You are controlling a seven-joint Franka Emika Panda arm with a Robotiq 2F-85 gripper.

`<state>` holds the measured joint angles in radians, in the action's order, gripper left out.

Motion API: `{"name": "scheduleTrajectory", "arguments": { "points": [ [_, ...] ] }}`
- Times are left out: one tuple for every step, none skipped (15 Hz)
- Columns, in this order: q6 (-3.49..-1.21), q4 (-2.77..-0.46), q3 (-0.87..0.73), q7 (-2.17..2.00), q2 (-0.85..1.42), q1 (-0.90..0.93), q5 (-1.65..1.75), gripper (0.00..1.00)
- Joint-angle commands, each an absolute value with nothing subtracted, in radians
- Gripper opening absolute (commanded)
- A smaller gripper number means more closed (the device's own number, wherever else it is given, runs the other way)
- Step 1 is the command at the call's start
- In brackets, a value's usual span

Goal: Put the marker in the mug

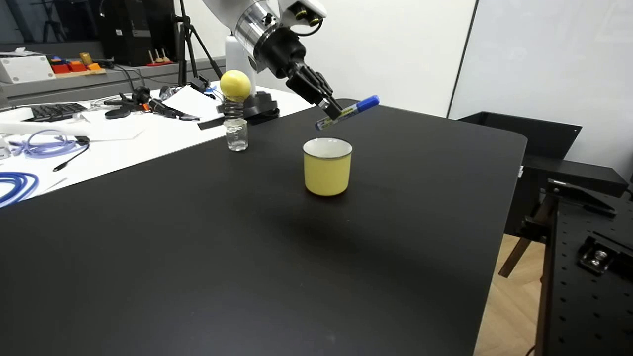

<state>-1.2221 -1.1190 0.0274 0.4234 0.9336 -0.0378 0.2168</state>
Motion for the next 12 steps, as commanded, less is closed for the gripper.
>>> {"name": "scheduleTrajectory", "arguments": {
  "points": [
    [-1.2, -1.099, 0.037, 0.438, 0.955, -0.034, 0.225, 0.05],
    [-1.191, -1.094, 0.042, 0.447, 0.964, -0.03, 0.225, 0.05],
    [-1.186, -1.094, 0.045, 0.45, 0.968, -0.024, 0.227, 0.05],
    [-1.181, -1.096, 0.048, 0.449, 0.97, -0.016, 0.23, 0.05],
    [-1.176, -1.099, 0.049, 0.437, 0.97, -0.006, 0.233, 0.05],
    [-1.169, -1.097, 0.049, 0.428, 0.973, 0.001, 0.233, 0.05],
    [-1.159, -1.093, 0.049, 0.427, 0.978, 0.006, 0.232, 0.05],
    [-1.153, -1.089, 0.05, 0.428, 0.983, 0.007, 0.227, 0.05],
    [-1.145, -1.086, 0.05, 0.429, 0.986, 0.009, 0.225, 0.05],
    [-1.14, -1.084, 0.049, 0.429, 0.988, 0.008, 0.222, 0.05],
    [-1.137, -1.084, 0.048, 0.424, 0.987, 0.007, 0.219, 0.05],
    [-1.132, -1.088, 0.047, 0.417, 0.984, 0.003, 0.213, 0.05]
  ]
}}
